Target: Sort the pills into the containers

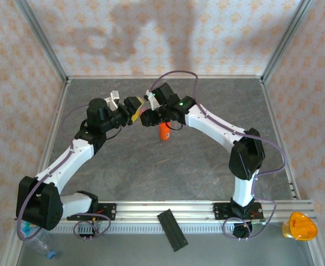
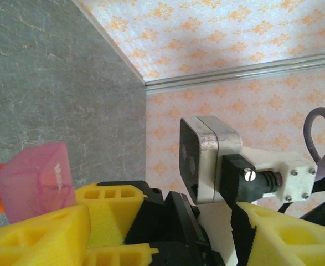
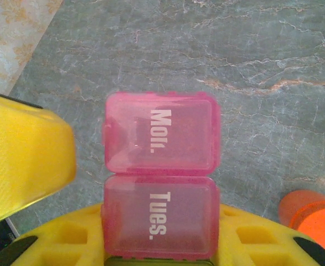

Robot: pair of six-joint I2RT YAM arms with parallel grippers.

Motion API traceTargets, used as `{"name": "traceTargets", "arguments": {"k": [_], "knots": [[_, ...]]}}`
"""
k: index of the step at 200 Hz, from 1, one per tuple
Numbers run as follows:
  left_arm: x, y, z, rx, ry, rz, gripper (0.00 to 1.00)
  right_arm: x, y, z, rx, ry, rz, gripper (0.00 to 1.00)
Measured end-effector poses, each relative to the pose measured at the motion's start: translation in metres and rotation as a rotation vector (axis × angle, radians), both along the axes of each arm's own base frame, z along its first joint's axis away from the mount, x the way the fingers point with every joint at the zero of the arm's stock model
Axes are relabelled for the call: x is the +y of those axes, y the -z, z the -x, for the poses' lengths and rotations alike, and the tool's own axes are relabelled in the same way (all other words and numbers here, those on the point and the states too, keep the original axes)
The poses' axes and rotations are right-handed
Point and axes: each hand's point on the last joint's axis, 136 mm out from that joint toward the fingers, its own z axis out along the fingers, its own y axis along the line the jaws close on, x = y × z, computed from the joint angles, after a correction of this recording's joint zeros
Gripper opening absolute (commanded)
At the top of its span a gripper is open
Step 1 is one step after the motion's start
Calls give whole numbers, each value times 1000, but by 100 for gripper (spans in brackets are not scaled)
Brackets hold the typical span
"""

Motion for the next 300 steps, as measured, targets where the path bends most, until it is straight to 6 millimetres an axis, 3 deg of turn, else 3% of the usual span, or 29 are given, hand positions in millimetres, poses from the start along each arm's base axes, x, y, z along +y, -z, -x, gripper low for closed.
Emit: {"name": "traceTargets", "arguments": {"k": [117,300], "knots": [[16,7,1,28,-89,-68,65,-2,11,1,16,8,14,1],[5,33,-7,93,-77,-83,65,-1,10,0,15,12,9,1]]}}
